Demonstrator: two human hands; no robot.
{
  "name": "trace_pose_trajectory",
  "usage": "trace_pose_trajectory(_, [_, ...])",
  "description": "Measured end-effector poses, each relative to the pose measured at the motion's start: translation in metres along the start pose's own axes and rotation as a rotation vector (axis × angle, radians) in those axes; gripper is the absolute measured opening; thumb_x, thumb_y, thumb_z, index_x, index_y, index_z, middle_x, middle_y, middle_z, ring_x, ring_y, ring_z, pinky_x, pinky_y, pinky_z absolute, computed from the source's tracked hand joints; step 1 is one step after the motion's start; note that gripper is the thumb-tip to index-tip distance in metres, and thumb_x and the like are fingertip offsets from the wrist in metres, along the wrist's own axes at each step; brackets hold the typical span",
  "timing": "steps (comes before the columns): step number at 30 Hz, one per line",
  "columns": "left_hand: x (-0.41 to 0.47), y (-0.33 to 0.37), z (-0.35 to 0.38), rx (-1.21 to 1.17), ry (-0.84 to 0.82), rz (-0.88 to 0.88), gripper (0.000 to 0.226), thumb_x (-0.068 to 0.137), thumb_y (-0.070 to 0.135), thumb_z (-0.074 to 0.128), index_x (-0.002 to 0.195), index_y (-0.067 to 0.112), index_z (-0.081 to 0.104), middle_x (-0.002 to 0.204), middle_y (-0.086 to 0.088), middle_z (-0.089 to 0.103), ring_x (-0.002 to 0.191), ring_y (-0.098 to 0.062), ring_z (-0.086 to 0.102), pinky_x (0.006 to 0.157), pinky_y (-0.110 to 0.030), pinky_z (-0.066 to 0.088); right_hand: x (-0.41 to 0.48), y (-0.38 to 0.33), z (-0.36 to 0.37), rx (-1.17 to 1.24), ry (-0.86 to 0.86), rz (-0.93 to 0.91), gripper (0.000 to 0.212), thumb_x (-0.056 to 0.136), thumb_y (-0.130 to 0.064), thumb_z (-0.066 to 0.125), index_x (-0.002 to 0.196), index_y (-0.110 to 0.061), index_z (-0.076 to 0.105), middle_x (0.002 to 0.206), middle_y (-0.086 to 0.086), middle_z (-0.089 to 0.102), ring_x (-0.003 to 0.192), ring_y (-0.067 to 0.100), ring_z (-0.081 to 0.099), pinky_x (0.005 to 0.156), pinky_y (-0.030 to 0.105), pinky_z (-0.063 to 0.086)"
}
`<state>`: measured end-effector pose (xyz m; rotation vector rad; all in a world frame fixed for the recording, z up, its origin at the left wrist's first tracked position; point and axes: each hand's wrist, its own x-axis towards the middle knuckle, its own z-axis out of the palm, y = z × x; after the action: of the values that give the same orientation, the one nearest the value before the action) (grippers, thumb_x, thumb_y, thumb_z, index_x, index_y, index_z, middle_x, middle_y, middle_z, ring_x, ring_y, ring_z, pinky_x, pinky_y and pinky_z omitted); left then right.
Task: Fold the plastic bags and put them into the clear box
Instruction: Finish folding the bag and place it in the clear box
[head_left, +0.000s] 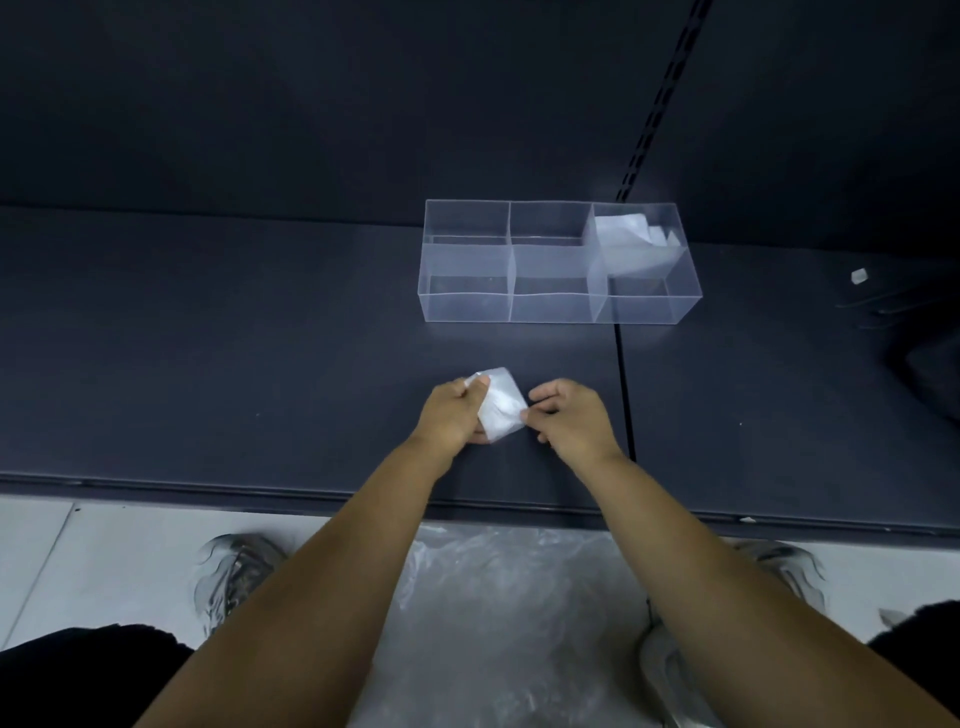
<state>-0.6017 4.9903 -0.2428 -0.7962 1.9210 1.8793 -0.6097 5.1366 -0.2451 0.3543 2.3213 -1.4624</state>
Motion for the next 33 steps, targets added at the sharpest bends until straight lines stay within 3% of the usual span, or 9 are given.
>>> trace_pose_trajectory(5, [0.002,0.0,-0.006,0.105,0.191,0.07,0.02,0.095,0.013,0.055,0.109,0.001,0.062,0.102,-0.018,0.067,0.082,-0.03,0.066,0.065,-0.039,0.059,0.001,0.0,0.008,-0.129,0.077,-0.031,0.019,0.076,-0.008,0.074,0.087,-0.018,0.063,0.072,-0.007,0.062,0.071,0.015,0.063,0.069,0.028,0.053])
trace_pose_trajectory(8, [-0.008,-0.005,-0.011,0.601,0.5,0.455,0.014,0.09,0.01,0.058,0.103,0.009,0.063,0.099,-0.009,0.064,0.083,-0.029,0.063,0.073,-0.037,0.051,0.0,-0.001,0.009,-0.18,0.093,-0.054,0.016,0.077,-0.008,0.073,0.089,-0.016,0.066,0.07,-0.012,0.059,0.071,0.009,0.059,0.065,0.022,0.048])
trace_pose_trajectory(11, [-0.011,-0.016,-0.007,0.95,0.348,0.934,0.017,0.089,0.007,0.057,0.1,0.006,0.069,0.105,-0.015,0.065,0.096,-0.036,0.061,0.087,-0.045,0.047,-0.003,-0.002,0.01,-0.192,0.099,-0.065,0.016,0.079,-0.007,0.071,0.094,-0.012,0.067,0.076,-0.007,0.062,0.076,0.013,0.061,0.072,0.027,0.051])
trace_pose_trajectory(14, [-0.007,-0.033,-0.008,1.254,0.082,0.801,0.045,0.103,0.028,0.035,0.145,0.011,0.037,0.155,-0.002,0.03,0.145,-0.021,0.021,0.119,-0.04,0.003,-0.006,-0.003,0.011,-0.186,0.11,-0.072,0.018,0.081,-0.007,0.069,0.099,-0.011,0.067,0.087,0.0,0.066,0.082,0.015,0.063,0.076,0.028,0.053])
trace_pose_trajectory(16, [-0.001,-0.044,-0.012,1.354,0.052,0.713,0.056,0.104,0.04,0.023,0.153,0.018,0.009,0.161,0.007,0.003,0.148,-0.013,-0.003,0.116,-0.039,-0.014,-0.009,-0.003,0.012,-0.198,0.127,-0.083,0.018,0.083,-0.007,0.067,0.101,-0.011,0.066,0.089,0.0,0.066,0.084,0.015,0.063,0.076,0.028,0.052])
trace_pose_trajectory(19, [0.003,-0.047,-0.014,1.37,0.041,0.65,0.064,0.1,0.051,0.018,0.152,0.022,-0.007,0.16,0.009,-0.009,0.146,-0.01,-0.015,0.108,-0.036,-0.028,-0.014,0.0,0.017,-0.281,0.185,-0.114,0.022,0.087,-0.005,0.061,0.108,-0.012,0.063,0.097,0.0,0.061,0.088,0.014,0.06,0.075,0.027,0.05])
trace_pose_trajectory(24, [0.006,-0.041,-0.018,1.437,0.042,0.541,0.081,0.091,0.067,0.016,0.151,0.021,-0.014,0.159,0.007,-0.017,0.145,-0.017,-0.021,0.109,-0.045,-0.024,-0.022,0.005,0.025,-0.32,0.307,-0.117,0.016,0.093,-0.014,0.058,0.108,-0.011,0.061,0.112,0.006,0.055,0.093,0.022,0.059,0.076,0.033,0.049])
trace_pose_trajectory(28, [-0.001,-0.039,-0.012,1.423,0.101,0.425,0.088,0.088,0.071,0.012,0.149,0.015,-0.018,0.158,0.001,-0.023,0.144,-0.022,-0.024,0.109,-0.049,-0.021,-0.019,-0.006,0.031,-0.368,0.259,-0.029,0.019,0.089,-0.029,0.064,0.099,-0.013,0.063,0.114,0.004,0.051,0.099,0.025,0.056,0.075,0.033,0.049])
trace_pose_trajectory(33, [-0.016,-0.042,-0.001,1.301,0.102,0.305,0.098,0.084,0.074,0.018,0.147,0.011,-0.022,0.157,-0.004,-0.026,0.143,-0.023,-0.027,0.11,-0.05,-0.02,-0.015,-0.015,0.031,-0.32,0.213,-0.032,0.002,0.084,-0.015,0.064,0.083,-0.016,0.063,0.1,-0.001,0.06,0.091,0.02,0.06,0.069,0.027,0.049])
